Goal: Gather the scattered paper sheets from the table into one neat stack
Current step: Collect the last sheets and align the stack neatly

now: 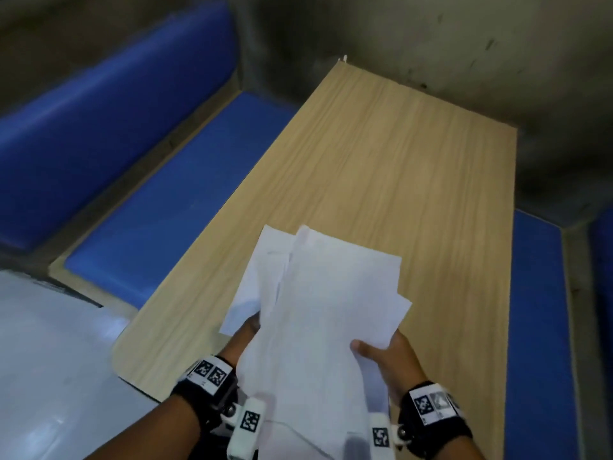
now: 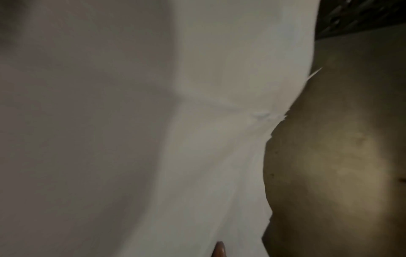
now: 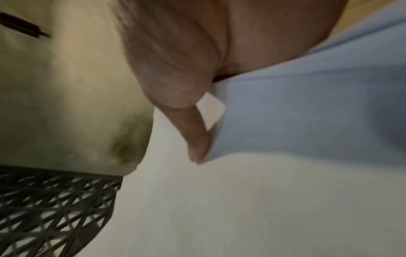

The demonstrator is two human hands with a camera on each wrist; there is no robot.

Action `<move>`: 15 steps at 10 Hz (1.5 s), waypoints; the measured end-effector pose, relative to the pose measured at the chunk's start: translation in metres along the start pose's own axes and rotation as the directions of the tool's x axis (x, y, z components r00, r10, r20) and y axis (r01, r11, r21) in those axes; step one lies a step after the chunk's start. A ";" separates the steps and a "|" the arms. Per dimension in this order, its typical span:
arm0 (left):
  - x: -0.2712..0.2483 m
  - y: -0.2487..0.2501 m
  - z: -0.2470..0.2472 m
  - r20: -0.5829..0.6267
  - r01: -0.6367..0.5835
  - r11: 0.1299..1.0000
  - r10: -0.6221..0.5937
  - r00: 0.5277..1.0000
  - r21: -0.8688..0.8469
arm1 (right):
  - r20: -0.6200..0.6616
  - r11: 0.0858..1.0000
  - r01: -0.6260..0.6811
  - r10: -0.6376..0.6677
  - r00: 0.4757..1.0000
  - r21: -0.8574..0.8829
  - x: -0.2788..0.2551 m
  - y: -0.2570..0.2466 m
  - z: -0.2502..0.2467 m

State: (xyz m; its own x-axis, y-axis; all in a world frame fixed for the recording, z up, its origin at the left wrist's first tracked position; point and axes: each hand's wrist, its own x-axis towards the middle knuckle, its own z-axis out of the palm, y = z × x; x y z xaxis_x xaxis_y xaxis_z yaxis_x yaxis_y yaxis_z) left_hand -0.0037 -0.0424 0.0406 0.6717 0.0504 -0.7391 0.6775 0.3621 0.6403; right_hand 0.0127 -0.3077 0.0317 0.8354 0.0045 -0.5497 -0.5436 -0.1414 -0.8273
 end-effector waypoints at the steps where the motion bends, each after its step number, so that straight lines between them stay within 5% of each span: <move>1: -0.008 0.011 0.008 0.127 -0.036 0.997 0.026 0.992 0.073 | -0.151 0.999 0.025 -0.028 0.988 -0.021 -0.008 0.008 -0.005; 2: -0.015 0.033 0.015 0.258 -0.164 0.980 0.131 0.957 0.112 | -0.263 0.982 0.190 -0.183 0.947 0.001 -0.020 -0.016 -0.012; 3: -0.028 0.056 0.036 0.260 -0.496 0.802 0.428 0.866 0.332 | -0.330 0.919 0.394 -0.373 0.867 -0.005 -0.041 -0.048 -0.022; 4: -0.021 0.057 0.052 0.270 -0.601 0.721 0.537 0.799 0.344 | -0.391 0.938 0.335 -0.342 0.854 -0.087 -0.041 -0.057 -0.027; 5: -0.018 0.055 0.067 0.316 -0.627 0.631 0.544 0.778 0.457 | -0.396 0.931 0.302 -0.203 0.896 0.205 -0.054 -0.041 -0.039; 6: -0.014 0.047 0.067 0.318 -0.682 0.627 0.604 0.731 0.376 | -0.375 0.658 0.705 -0.603 0.704 0.265 -0.043 -0.040 -0.043; 7: -0.024 0.044 0.077 0.246 -0.763 0.591 0.723 0.645 0.263 | -0.474 0.804 0.592 -0.502 0.723 0.051 -0.044 -0.053 -0.043; 8: -0.037 0.047 0.102 0.142 -0.816 0.549 0.806 0.574 0.184 | -0.592 0.790 0.602 -0.431 0.681 0.118 -0.041 -0.069 -0.028; 10: -0.020 0.042 0.125 -0.116 -0.758 0.579 0.811 0.574 0.300 | -0.756 0.868 0.496 -0.320 0.571 0.008 -0.033 -0.075 -0.015; 11: -0.017 0.041 0.128 -0.099 -0.756 0.609 0.790 0.605 0.239 | -0.754 0.848 0.528 -0.326 0.570 0.033 -0.034 -0.073 -0.017; 12: -0.017 0.034 0.118 -0.002 -0.777 0.601 0.791 0.612 0.187 | -0.664 0.814 0.572 -0.372 0.648 0.101 -0.031 -0.053 -0.026; 13: 0.001 0.019 0.102 0.182 -0.686 0.682 0.663 0.726 0.254 | -0.487 0.869 0.483 -0.378 0.787 0.105 -0.024 -0.029 -0.030; 14: 0.009 0.017 0.102 0.279 -0.546 0.612 0.480 0.831 0.573 | -0.445 0.929 0.352 -0.363 0.819 -0.111 -0.017 -0.014 -0.032; 15: 0.010 0.019 0.098 0.242 -0.622 0.627 0.586 0.773 0.470 | -0.488 0.929 0.357 -0.355 0.797 -0.092 -0.018 -0.020 -0.033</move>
State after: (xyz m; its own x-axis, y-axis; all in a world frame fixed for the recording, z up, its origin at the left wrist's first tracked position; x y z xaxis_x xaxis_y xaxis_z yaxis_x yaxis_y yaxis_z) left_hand 0.0452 -0.1258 0.0664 0.9889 0.0259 -0.1460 0.1479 -0.2418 0.9590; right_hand 0.0109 -0.3373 0.0620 0.8987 -0.4297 -0.0878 -0.1991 -0.2212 -0.9547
